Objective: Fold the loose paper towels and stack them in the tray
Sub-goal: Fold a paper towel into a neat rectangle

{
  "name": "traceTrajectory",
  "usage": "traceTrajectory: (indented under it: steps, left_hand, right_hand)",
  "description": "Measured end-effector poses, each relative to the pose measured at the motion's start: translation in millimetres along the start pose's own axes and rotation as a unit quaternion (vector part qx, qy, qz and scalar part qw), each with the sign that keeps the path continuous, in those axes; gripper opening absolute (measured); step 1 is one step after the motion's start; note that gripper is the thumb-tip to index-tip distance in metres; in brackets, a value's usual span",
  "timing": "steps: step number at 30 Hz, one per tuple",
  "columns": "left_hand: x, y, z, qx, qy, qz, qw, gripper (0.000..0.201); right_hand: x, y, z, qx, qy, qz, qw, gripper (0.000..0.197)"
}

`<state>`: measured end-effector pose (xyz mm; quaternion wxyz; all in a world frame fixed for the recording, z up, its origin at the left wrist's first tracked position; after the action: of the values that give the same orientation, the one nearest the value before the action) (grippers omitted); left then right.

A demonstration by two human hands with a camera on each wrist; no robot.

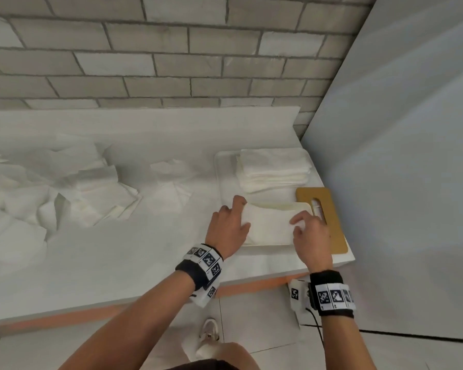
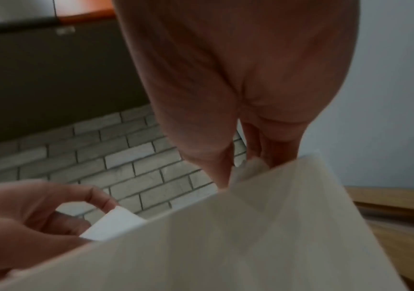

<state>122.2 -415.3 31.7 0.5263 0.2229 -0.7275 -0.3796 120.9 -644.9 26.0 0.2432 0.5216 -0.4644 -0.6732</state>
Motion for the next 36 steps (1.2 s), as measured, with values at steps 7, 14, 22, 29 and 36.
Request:
traceTrajectory:
  steps: [7,14,22,29,36]
  left_hand:
    - [-33.8,10.6,-3.7,0.033,-0.027,0.065,0.997,0.043]
    - [-181.6,77.9,8.4,-0.033,0.108,-0.105,0.988,0.046]
    - [-227.7,93.4,67.9,-0.003,0.054,-0.106,0.993,0.019]
    - [-233.6,113.1,96.0,0.117,0.117,0.029,0.986,0.003]
    - [-245.0,137.1,103.8,0.16,0.142,0.115,0.97,0.018]
  right_hand:
    - [-6.5,-14.9,-5.6,-0.033,-0.038,0.088,0.995,0.034]
    - [-106.5,6.7,25.6,-0.021,0.067,-0.023,0.997,0.021]
    - [-264.8,-96.3,-30.5,-0.149,0.051,-0.104,0.982,0.035]
    - [-301.6,-200.8,-87.5,-0.217,-0.009,0.057,0.974,0.068]
    - [-298.3,-227.4,-69.6,-0.18,0.052,0.085,0.979,0.041]
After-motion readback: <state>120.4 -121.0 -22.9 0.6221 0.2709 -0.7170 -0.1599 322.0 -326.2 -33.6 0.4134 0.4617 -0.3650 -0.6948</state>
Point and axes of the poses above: each hand's wrist, its own z-axis away from the middle knuckle, its own y-axis out of the back of the hand, x = y × z, the point moved 1 cm from there along -z, towards the middle knuckle, and after that the axes turned 14 degrees about -y, right-handed, at the moved point
